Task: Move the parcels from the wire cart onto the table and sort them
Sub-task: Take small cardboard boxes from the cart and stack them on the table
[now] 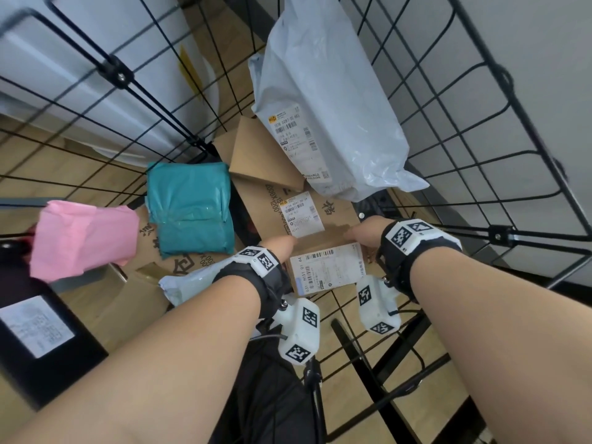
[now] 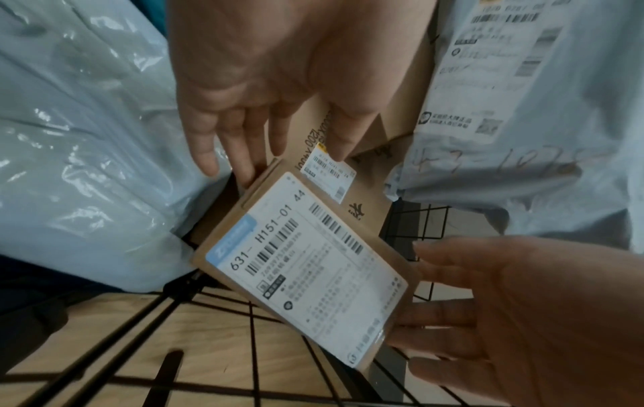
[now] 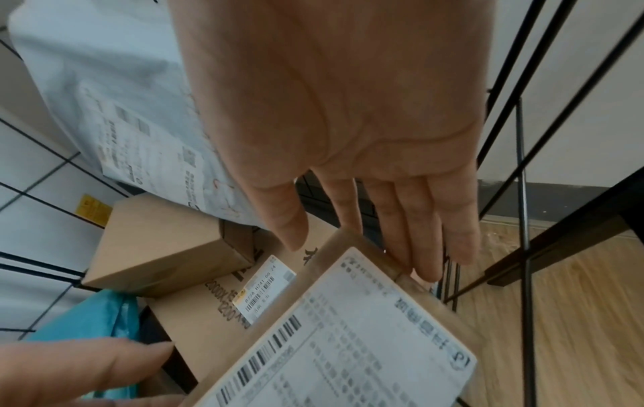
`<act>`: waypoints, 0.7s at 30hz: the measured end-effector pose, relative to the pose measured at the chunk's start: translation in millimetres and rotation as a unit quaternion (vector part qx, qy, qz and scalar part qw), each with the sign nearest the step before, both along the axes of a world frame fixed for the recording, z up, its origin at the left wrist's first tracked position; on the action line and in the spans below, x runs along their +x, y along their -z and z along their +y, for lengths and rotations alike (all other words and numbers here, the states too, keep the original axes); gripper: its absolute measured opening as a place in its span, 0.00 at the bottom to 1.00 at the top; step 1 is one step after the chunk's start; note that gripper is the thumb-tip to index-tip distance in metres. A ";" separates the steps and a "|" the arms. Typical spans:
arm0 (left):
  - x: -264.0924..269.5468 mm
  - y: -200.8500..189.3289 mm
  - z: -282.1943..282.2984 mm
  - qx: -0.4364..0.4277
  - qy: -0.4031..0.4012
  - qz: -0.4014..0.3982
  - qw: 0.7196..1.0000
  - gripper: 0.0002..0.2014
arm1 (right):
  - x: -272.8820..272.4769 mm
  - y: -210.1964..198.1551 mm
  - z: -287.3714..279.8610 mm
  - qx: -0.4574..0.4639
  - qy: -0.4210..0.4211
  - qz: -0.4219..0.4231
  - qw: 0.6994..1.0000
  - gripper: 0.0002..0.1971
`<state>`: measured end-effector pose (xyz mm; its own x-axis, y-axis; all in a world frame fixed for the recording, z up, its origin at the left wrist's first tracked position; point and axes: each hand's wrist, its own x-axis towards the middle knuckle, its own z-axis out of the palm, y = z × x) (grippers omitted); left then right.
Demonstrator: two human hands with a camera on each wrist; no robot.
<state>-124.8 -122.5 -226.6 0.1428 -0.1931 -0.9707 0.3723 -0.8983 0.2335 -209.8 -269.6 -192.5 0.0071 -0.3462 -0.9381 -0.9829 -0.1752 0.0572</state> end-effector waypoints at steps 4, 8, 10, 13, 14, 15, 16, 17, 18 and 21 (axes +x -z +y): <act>17.5 -17.9 4.9 0.022 -0.086 -0.035 0.995 0.21 | 1.3 -18.6 2.4 0.009 0.043 -0.028 0.999 0.28; 32.9 -41.8 12.7 0.015 -0.177 -0.060 0.982 0.23 | -2.4 -42.8 13.8 0.014 0.038 -0.038 0.998 0.45; 37.1 -59.4 16.1 -0.005 -0.183 -0.066 0.981 0.22 | -3.2 -60.6 20.9 0.013 0.035 -0.052 0.998 0.50; 45.7 -99.6 19.8 -0.031 -0.181 -0.106 0.977 0.14 | -0.5 -99.9 33.7 0.023 0.047 -0.080 0.995 0.51; 49.5 -113.0 21.3 -0.045 -0.187 -0.122 0.974 0.13 | 1.8 -115.1 37.1 0.030 0.050 -0.093 0.994 0.50; 53.6 -129.6 23.6 -0.052 -0.185 -0.136 0.972 0.12 | 5.0 -132.4 41.3 0.037 0.059 -0.110 0.991 0.45; 57.4 -146.2 26.1 -0.064 -0.185 -0.150 0.969 0.13 | 7.9 -149.7 45.6 0.046 0.069 -0.124 0.989 0.39; 62.3 -164.1 28.7 -0.077 -0.181 -0.154 0.968 0.13 | 10.2 -166.2 48.8 0.053 0.074 -0.139 0.986 0.36; 67.3 -178.7 30.7 -0.095 -0.182 -0.155 0.966 0.14 | 12.7 -181.6 52.0 0.051 0.069 -0.153 0.985 0.34; 80.5 -222.1 39.7 -0.127 -0.173 -0.126 0.969 0.19 | 14.2 -225.1 63.0 0.037 0.085 -0.201 0.975 0.31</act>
<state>-44.4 -82.8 -4.5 0.4671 -0.3190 -0.8247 0.5430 -0.6326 0.5523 -195.6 -206.6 32.5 0.3284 -0.3052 -0.8939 -0.9383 0.0032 -0.3458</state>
